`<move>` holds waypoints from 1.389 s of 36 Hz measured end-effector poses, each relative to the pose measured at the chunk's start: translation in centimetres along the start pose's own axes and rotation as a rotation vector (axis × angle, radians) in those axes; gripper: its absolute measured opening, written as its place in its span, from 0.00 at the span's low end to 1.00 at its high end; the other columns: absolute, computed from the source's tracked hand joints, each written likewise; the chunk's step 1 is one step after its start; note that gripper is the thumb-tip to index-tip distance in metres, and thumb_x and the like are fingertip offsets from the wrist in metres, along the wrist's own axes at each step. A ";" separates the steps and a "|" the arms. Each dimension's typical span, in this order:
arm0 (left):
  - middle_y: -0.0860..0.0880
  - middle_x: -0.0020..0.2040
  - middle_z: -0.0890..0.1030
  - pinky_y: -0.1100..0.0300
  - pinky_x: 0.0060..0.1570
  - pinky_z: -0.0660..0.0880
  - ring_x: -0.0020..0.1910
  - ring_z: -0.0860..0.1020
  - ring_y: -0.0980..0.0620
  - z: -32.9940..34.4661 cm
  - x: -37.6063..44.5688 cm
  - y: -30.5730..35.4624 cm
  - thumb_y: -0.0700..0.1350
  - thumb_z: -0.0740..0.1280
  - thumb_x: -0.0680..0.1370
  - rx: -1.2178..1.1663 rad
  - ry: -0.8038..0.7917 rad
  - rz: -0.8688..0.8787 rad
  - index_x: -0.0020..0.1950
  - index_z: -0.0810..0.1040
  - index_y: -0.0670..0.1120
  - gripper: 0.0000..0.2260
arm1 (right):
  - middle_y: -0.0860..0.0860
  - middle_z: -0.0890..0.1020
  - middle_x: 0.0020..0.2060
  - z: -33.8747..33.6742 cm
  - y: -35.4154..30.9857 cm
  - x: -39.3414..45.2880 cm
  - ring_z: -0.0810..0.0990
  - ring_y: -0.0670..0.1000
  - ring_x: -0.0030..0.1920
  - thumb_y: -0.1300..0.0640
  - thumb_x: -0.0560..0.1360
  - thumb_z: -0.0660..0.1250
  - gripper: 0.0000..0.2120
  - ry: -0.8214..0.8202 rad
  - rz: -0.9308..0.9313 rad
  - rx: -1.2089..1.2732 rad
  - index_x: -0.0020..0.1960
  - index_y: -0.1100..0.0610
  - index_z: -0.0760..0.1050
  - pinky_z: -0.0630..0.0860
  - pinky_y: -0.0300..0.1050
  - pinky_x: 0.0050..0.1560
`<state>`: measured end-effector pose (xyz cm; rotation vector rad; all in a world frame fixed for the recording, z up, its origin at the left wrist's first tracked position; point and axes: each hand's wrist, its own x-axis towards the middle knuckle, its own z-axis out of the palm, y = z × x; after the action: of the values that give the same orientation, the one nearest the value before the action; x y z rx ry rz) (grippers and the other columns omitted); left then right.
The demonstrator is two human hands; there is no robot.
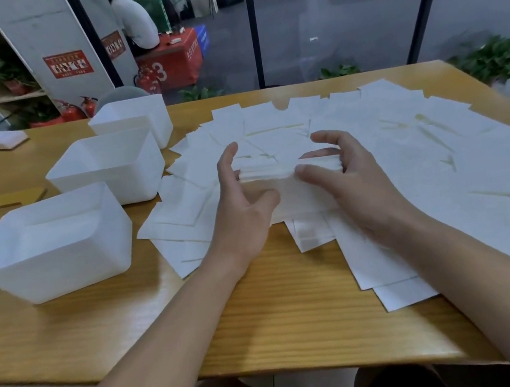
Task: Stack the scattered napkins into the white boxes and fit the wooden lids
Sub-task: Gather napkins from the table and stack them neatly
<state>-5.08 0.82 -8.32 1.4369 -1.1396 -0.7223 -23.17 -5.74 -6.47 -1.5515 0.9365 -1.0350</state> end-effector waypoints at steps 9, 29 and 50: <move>0.55 0.69 0.77 0.65 0.61 0.77 0.62 0.80 0.62 -0.1 -0.3 0.1 0.36 0.72 0.80 -0.010 0.064 0.035 0.84 0.53 0.66 0.44 | 0.43 0.86 0.54 1.3 -0.1 0.1 0.85 0.48 0.55 0.41 0.82 0.70 0.15 0.147 0.027 0.021 0.68 0.40 0.75 0.81 0.56 0.62; 0.52 0.61 0.81 0.62 0.54 0.79 0.52 0.82 0.57 -0.3 -0.1 0.4 0.37 0.72 0.81 -0.012 0.054 0.101 0.77 0.70 0.61 0.30 | 0.45 0.85 0.55 -2.5 -1.0 -0.5 0.86 0.47 0.53 0.49 0.77 0.79 0.24 -0.239 -0.041 -0.256 0.71 0.44 0.75 0.83 0.48 0.53; 0.54 0.61 0.86 0.43 0.45 0.87 0.57 0.87 0.48 -9.0 -3.6 5.7 0.50 0.68 0.87 -0.129 0.020 0.055 0.83 0.58 0.68 0.30 | 0.51 0.86 0.57 2.6 -6.7 -3.7 0.90 0.55 0.47 0.58 0.83 0.72 0.20 -0.062 -0.017 -0.041 0.69 0.45 0.68 0.85 0.63 0.54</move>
<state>0.43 7.98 -1.59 1.2976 -1.0930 -0.7281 -21.51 -0.24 -0.78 -1.6192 0.9084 -0.9800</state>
